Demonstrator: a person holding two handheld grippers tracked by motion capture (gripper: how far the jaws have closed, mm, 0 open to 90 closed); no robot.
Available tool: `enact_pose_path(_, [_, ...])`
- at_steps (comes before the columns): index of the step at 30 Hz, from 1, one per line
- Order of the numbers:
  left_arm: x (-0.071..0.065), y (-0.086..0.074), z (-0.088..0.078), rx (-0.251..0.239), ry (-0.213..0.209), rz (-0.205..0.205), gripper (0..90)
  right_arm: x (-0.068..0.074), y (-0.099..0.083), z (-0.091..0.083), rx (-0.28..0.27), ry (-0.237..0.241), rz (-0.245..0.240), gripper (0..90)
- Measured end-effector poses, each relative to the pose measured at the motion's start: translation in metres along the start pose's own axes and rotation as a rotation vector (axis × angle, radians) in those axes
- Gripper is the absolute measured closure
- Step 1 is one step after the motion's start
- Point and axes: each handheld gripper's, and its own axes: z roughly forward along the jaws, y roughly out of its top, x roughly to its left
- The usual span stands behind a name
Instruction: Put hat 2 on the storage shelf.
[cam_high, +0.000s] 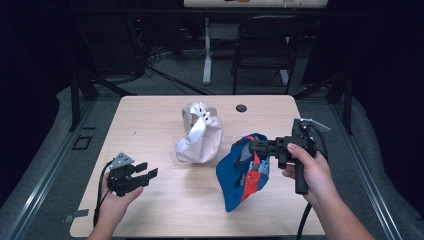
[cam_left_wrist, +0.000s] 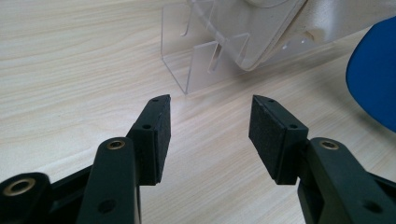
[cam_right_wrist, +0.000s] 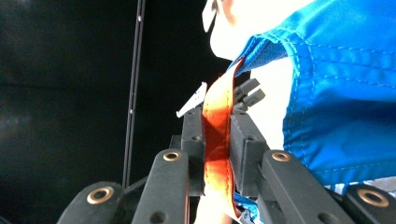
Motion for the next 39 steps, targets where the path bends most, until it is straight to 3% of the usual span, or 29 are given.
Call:
enact_pose_path(19, [0.002, 0.0, -0.001, 0.001, -0.002, 0.0, 49.1, 0.036, 0.031, -0.007, -0.094, -0.021, -0.026, 77.5])
enact_pose_path(27, [0.002, 0.0, -0.001, 0.0, -0.002, -0.001, 49.1, 0.043, 0.046, -0.01, -0.127, -0.039, -0.031, 77.5])
enact_pose_path(39, [0.003, 0.0, 0.0, 0.002, -0.001, -0.002, 49.1, 0.049, 0.076, -0.011, -0.22, -0.078, -0.012, 77.5])
